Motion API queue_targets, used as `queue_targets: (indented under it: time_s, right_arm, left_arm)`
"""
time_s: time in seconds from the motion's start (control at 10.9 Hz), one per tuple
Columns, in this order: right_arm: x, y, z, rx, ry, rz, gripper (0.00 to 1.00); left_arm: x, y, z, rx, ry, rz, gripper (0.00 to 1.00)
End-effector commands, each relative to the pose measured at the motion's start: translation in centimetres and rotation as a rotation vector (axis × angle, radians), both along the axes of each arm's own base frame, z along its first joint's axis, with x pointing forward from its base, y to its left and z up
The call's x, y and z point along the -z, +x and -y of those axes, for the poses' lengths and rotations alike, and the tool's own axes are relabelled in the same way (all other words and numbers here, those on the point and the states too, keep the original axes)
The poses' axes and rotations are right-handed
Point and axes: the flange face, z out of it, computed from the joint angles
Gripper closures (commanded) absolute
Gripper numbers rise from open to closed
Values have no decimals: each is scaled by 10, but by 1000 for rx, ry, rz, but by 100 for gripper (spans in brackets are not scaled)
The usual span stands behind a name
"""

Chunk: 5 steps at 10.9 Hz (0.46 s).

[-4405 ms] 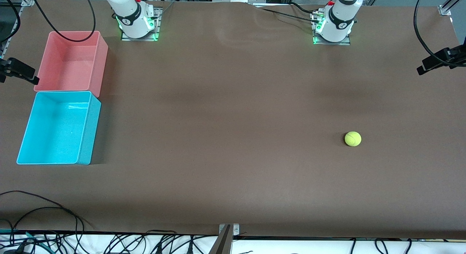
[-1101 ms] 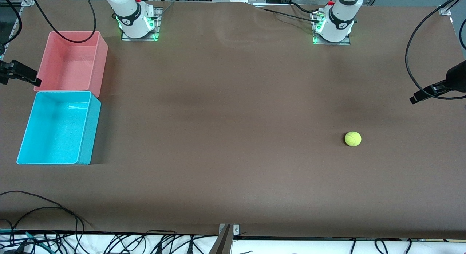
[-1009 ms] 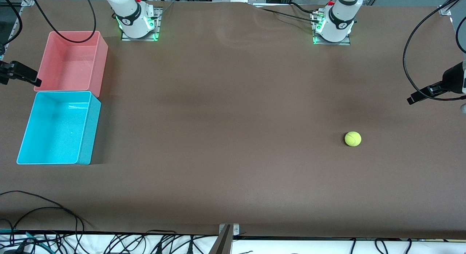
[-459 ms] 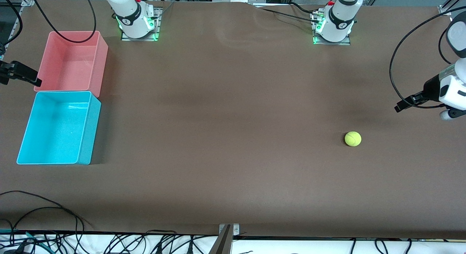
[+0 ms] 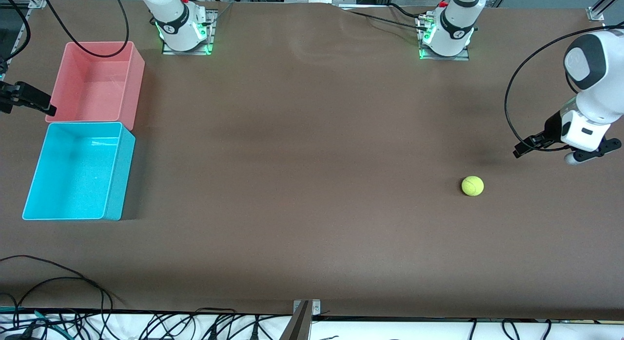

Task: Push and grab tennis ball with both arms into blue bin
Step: 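Reach the left gripper out toward the tennis ball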

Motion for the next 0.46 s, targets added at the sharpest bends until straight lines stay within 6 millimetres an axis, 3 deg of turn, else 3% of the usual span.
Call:
queue_targets:
  time_s: [0.0, 0.18, 0.37]
  right_arm:
    - [-3, 0, -2, 0, 20, -4, 0]
    - [-3, 0, -3, 0, 20, -4, 0]
    - [-3, 0, -3, -3, 20, -4, 0]
  left_arm:
    - [23, 3, -2, 21, 21, 3, 0]
    - [39, 8, -2, 24, 19, -1, 2]
    - [54, 12, -2, 26, 15, -10, 15]
